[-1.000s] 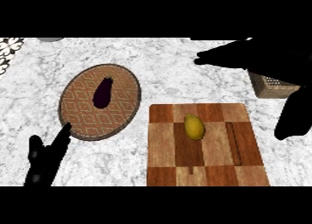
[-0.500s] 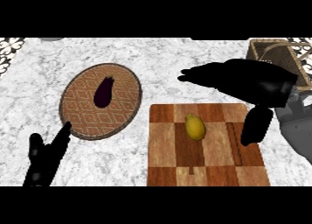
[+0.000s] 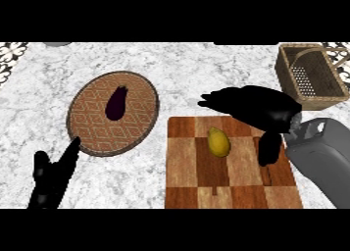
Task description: Pick the lemon from the cutting board and place it in the basket
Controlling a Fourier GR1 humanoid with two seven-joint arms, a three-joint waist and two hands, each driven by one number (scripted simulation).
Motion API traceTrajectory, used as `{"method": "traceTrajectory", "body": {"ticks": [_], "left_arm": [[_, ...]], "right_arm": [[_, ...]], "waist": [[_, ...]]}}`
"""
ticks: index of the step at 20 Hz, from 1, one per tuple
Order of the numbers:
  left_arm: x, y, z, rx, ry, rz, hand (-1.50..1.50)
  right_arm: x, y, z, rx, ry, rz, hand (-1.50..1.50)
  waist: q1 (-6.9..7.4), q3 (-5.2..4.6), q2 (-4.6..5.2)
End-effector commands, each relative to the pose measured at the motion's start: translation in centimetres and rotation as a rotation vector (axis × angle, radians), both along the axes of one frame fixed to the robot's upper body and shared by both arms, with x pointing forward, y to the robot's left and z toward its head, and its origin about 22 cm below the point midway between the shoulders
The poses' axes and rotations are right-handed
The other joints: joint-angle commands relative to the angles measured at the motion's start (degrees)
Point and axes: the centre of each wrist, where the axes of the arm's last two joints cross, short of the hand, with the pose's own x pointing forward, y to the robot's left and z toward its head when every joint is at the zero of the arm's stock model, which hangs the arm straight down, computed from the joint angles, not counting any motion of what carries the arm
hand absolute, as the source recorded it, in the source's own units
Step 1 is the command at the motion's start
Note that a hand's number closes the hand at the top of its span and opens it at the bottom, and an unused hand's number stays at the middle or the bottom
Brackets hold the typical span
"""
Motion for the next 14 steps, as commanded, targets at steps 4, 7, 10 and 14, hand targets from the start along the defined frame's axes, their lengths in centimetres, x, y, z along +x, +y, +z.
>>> {"method": "traceTrajectory", "body": {"ticks": [4, 7, 10, 14], "left_arm": [[0.0, -0.5, -0.9, -0.015, 0.069, 0.01, 0.0], [-0.5, 1.0, -0.5, -0.001, 0.07, -0.002, 0.0], [-1.1, 0.6, -2.7, -0.033, 0.083, 0.019, 0.0], [-1.7, 0.6, -1.9, -0.019, 0.079, 0.003, 0.0]], "right_arm": [[-0.4, -0.6, -4.0, 0.011, 0.005, 0.0, -1.5], [1.7, 1.0, -4.4, 0.004, -0.005, -0.004, -1.5], [0.8, 0.8, -5.6, 0.001, -0.015, 0.003, -1.5], [0.7, 1.3, -5.5, 0.031, -0.003, -0.014, -1.5]], "waist": [[-0.32, -0.51, 0.25], [0.24, -0.52, 0.33], [-0.14, -0.55, 0.33], [-0.28, -0.54, 0.2]]}}
